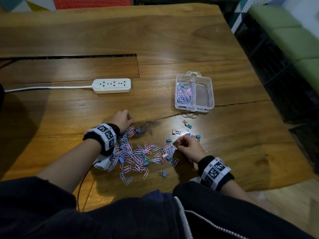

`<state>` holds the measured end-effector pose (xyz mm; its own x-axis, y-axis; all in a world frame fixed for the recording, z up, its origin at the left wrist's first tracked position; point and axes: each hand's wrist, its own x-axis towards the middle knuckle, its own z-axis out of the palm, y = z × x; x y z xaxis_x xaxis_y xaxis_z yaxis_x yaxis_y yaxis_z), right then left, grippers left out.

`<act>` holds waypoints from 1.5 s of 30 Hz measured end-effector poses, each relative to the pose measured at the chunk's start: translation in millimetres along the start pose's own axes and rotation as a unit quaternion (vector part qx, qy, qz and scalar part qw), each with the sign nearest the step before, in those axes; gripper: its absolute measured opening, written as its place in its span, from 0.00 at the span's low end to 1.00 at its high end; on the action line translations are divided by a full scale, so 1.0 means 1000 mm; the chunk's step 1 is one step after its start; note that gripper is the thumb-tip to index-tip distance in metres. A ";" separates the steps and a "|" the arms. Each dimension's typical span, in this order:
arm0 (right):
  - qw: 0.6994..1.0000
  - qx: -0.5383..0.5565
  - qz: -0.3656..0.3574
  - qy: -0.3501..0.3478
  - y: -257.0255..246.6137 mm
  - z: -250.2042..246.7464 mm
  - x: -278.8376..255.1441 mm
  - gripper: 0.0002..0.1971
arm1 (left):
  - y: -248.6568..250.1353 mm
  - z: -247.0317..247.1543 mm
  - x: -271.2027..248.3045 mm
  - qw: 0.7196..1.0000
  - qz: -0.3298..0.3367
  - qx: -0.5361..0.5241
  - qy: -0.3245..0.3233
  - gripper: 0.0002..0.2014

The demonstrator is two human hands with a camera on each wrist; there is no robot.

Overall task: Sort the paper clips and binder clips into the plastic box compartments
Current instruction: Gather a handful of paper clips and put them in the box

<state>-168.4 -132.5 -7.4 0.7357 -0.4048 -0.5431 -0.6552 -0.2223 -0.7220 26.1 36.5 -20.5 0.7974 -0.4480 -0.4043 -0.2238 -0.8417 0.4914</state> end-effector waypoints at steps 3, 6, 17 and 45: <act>0.986 -0.155 -0.052 0.025 -0.001 0.005 -0.002 0.11 | -0.002 0.002 -0.011 0.999 -0.006 0.051 -0.002 0.10; 0.972 -0.214 -0.091 0.016 -0.004 0.014 -0.007 0.13 | -0.004 0.007 -0.029 0.997 -0.028 0.062 -0.020 0.13; 0.970 -0.232 -0.074 0.008 -0.015 0.044 0.001 0.16 | 0.017 0.033 -0.065 0.997 -0.007 0.048 -0.066 0.10; 0.902 0.423 0.087 -0.003 -0.010 -0.002 -0.004 0.11 | 0.042 0.044 -0.072 0.986 -0.025 -0.125 -0.105 0.15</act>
<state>-165.1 -130.0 3.1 0.6369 -0.3636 -0.6798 -0.3971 0.6012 -0.6935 -65.2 19.6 -4.7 0.6650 -0.4822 -0.5703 -0.0216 -0.7757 0.6307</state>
